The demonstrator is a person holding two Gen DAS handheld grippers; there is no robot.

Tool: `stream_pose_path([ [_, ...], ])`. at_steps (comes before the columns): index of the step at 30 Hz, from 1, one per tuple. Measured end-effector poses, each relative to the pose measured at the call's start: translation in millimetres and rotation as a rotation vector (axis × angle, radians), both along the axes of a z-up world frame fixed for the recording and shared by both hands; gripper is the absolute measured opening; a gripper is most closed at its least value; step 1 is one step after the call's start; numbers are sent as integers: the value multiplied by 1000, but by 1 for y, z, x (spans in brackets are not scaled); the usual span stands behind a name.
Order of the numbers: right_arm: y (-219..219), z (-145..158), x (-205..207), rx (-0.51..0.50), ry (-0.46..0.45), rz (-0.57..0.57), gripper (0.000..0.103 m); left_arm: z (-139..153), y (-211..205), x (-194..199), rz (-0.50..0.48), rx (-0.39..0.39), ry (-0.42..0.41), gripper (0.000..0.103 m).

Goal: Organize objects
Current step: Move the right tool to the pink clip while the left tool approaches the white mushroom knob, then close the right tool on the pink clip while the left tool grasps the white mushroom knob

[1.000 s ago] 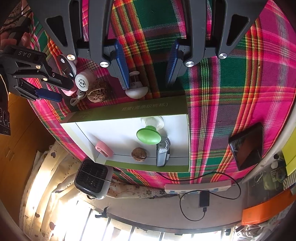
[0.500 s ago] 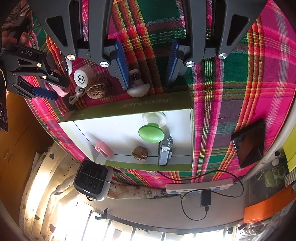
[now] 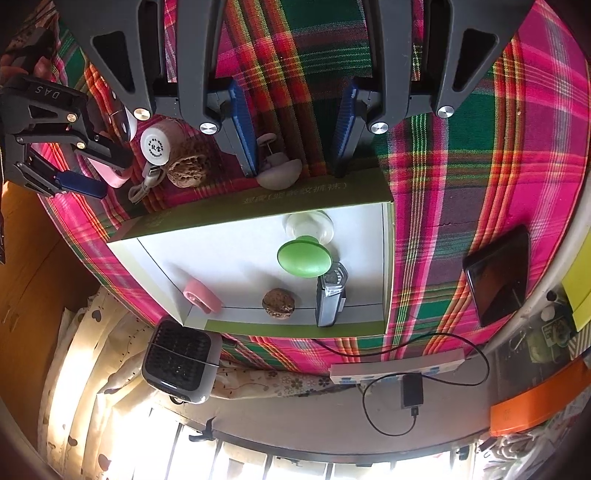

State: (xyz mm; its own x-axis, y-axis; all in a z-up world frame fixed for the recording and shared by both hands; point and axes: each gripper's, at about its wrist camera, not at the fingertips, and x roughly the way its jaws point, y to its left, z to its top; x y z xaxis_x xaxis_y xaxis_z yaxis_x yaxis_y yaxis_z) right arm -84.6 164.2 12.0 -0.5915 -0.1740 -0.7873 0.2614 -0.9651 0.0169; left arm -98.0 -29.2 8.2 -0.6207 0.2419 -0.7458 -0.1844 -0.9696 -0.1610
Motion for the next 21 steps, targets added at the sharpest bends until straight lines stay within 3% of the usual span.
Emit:
stream_pose_path([
  [5, 1, 0, 0, 0, 1, -2, 59, 0, 0, 0, 1, 2, -1, 37],
  [15, 5, 1, 0, 3, 7, -23, 47, 1, 3, 1, -25, 11, 4, 22],
  [21, 5, 1, 1, 3, 8, -27, 40, 1, 3, 2, -25, 12, 4, 21],
])
